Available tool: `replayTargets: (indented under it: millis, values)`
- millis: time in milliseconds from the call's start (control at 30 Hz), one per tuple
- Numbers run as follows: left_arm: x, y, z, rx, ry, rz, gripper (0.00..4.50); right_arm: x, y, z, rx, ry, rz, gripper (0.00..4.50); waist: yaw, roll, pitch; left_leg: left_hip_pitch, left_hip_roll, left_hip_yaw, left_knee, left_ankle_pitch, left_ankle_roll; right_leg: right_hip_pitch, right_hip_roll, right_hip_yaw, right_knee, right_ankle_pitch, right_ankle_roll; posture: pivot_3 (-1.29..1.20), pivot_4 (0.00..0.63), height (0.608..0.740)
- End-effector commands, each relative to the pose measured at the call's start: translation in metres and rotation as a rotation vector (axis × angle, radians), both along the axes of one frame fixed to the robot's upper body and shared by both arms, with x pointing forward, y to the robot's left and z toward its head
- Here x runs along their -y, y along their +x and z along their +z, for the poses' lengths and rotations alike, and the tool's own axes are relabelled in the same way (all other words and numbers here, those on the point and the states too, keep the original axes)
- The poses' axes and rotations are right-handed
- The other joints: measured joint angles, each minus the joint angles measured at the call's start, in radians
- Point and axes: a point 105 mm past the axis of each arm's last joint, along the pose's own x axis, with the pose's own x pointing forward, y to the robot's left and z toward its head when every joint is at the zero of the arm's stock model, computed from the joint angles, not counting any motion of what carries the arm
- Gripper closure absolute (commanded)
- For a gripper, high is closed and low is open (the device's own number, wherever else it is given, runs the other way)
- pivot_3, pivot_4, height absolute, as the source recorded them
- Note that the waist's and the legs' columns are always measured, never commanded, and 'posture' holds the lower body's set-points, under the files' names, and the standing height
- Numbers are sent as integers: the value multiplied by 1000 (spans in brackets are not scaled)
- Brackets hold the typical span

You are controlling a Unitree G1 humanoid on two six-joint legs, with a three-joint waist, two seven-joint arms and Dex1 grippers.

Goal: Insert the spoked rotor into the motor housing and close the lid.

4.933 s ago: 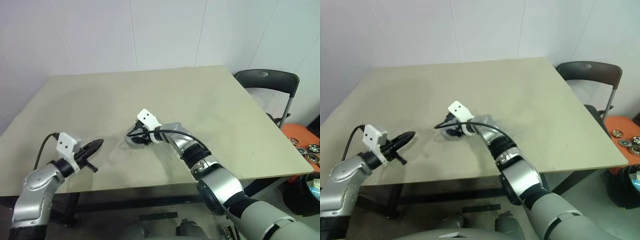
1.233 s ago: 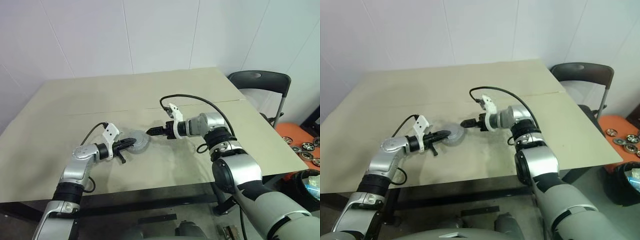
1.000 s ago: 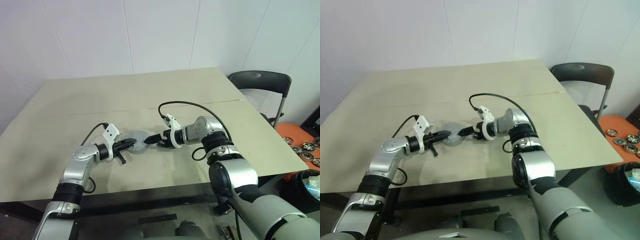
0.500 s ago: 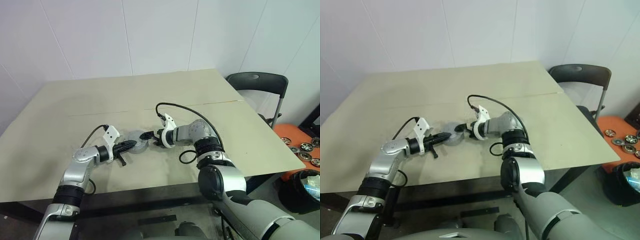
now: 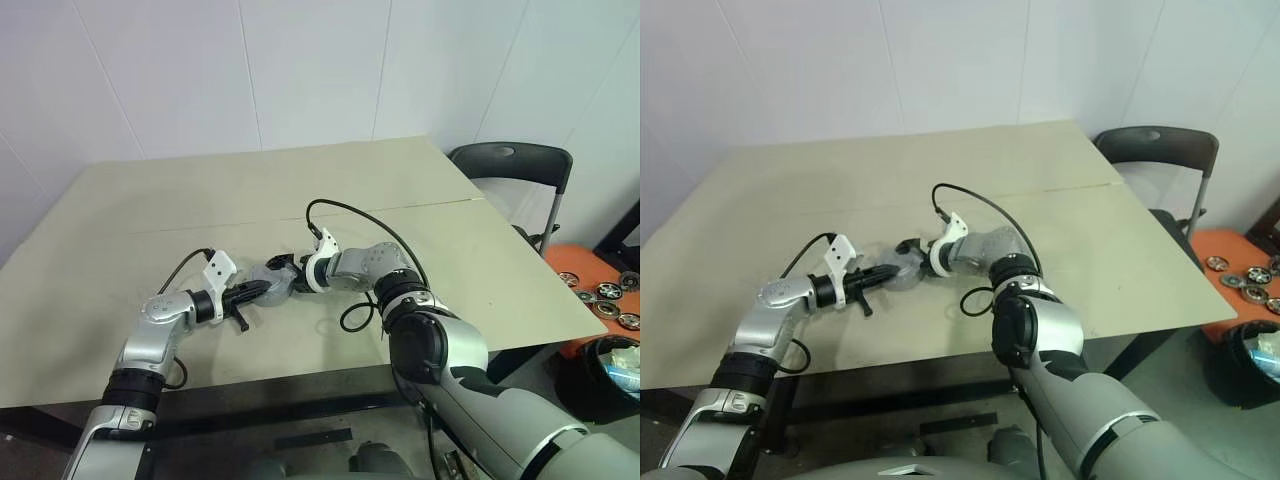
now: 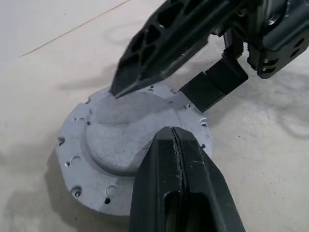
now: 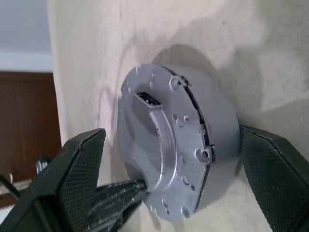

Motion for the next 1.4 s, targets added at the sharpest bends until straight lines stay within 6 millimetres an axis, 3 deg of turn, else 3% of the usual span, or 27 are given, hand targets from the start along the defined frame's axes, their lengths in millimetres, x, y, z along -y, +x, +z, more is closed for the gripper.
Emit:
replayTargets:
  millis: [33,133,267,400,467,767,900,1167,1400]
  values:
    - [5,-5,-20,-70,51,-20,4500,-65,-24,27,-3,169,111,55,-2,0,0,0,0,0,0,0,0,0,0,0,0,0,0,0,0,740]
    - [7,-5,-21,-71,52,-24,4500,-68,-29,26,-22,201,124,615,-13,0,0,-2,0,0,0,0,0,0,0,0,0,0,0,0,0,740]
    - [5,-5,-22,-73,60,-23,4500,-64,-30,22,-30,203,130,1926,-24,0,1,-6,0,0,-1,0,0,-4,0,1,0,0,0,0,0,740]
    - [2,-5,-23,-73,69,-20,4500,-62,-29,19,-30,198,126,2956,-34,0,1,-6,0,0,-3,0,0,-5,0,2,0,0,0,0,0,740]
    - [2,-4,-23,-71,70,-18,4500,-61,-30,18,-27,188,131,3202,-36,2,0,-4,0,0,-3,0,0,-2,0,2,0,0,0,0,0,740]
    - [-1,-1,-17,-47,42,15,4500,-63,-32,16,-14,181,148,3240,-38,2,1,-3,0,0,-1,0,0,-1,0,2,0,0,0,0,0,740]
    - [0,6,26,7,-237,90,4500,-64,-33,15,0,173,162,3261,-40,2,1,-4,0,0,-1,0,0,-2,0,2,0,0,0,0,0,740]
    - [-12,5,80,43,-518,171,4500,-61,-33,7,-5,153,151,3280,-43,0,2,-7,0,0,-2,0,0,-6,0,2,0,0,0,0,0,740]
    - [-51,12,112,91,-836,365,4500,-63,-30,15,-2,223,122,3280,-43,-1,3,-7,0,0,-1,0,0,-5,0,2,0,0,0,0,0,740]
